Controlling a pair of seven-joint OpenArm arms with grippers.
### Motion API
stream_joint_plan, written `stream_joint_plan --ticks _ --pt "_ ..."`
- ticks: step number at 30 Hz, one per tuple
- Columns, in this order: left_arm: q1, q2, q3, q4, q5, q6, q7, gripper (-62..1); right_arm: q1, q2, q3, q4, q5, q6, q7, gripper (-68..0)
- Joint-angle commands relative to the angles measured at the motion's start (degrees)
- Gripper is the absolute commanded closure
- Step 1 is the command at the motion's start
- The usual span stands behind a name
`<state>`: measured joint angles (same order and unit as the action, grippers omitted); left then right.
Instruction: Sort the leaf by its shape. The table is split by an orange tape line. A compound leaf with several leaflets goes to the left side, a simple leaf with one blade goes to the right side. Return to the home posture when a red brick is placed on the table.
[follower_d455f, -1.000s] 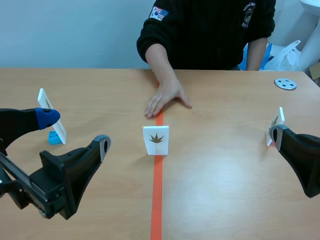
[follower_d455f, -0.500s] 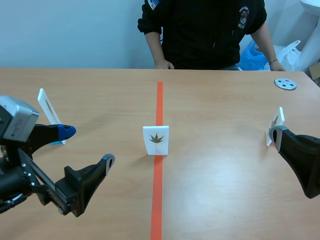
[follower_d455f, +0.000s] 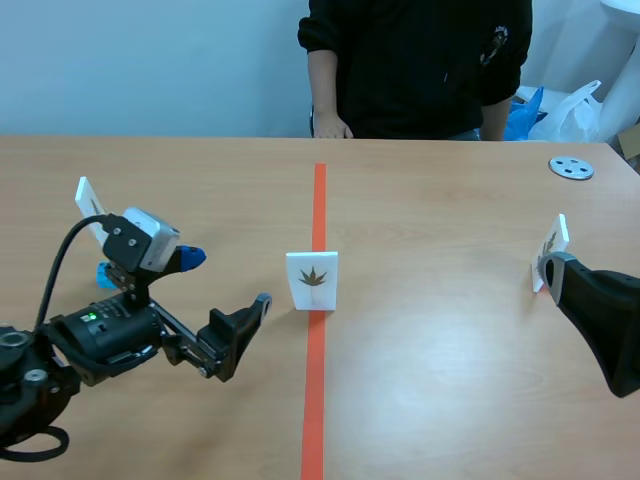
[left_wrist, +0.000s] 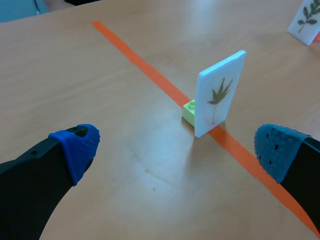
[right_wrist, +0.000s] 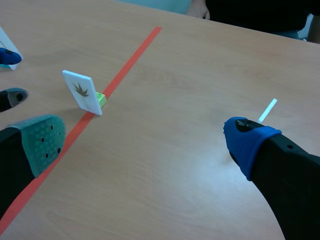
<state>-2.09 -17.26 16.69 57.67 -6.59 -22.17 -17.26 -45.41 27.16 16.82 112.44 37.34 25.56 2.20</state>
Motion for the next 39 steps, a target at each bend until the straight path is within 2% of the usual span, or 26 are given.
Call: stream_joint_plan --ticks 1,4,11,14,20,25,27,29,33,39 --pt "-1.86 1.09 0.96 -0.09 0.85 -0.11 -2.21 -62.3 0.63 0.44 0.63 0.26 0.39 -0.02 0.46 -67.9" --pt "-5.31 2.47 3.50 -4.66 3.34 -0.09 -5.07 -62.3 0.63 0.44 0.63 0.26 0.39 -0.02 0.44 -67.9" --pt "-12.24 6.40 9.01 -13.25 6.23 -0.07 -8.96 -62.3 0.63 0.44 0.63 0.26 0.39 -0.04 0.46 -67.9" --pt "-14.40 7.93 11.04 -16.13 6.25 0.52 -8.94 -62.3 0.63 0.44 0.63 0.26 0.39 -0.04 0.46 -67.9" --pt "-17.18 11.37 12.96 -20.81 6.25 3.72 -10.05 -62.3 0.63 0.44 0.63 0.26 0.39 -0.04 0.46 -67.9" --pt "-17.31 13.42 12.96 -23.74 6.23 8.15 -10.25 -62.3 0.63 0.42 0.63 0.26 0.42 -0.02 0.42 -67.9" --pt "-17.29 13.44 12.96 -25.11 6.19 9.35 -10.36 -58.6 0.63 0.42 0.63 0.26 0.42 -0.02 0.44 -67.9" --pt "-17.11 13.44 12.96 -25.88 5.03 9.42 -11.39 -55.0 0.63 0.42 0.63 0.26 0.44 -0.02 0.44 -67.9" --pt "-16.83 13.42 12.96 -25.88 2.86 9.40 -14.75 -55.0 0.63 0.42 0.63 0.26 0.42 -0.02 0.46 -67.9" --pt "-16.79 14.23 12.98 -25.90 2.73 9.40 -13.09 -55.0 0.63 0.42 0.63 0.26 0.46 -0.02 0.48 -67.9"
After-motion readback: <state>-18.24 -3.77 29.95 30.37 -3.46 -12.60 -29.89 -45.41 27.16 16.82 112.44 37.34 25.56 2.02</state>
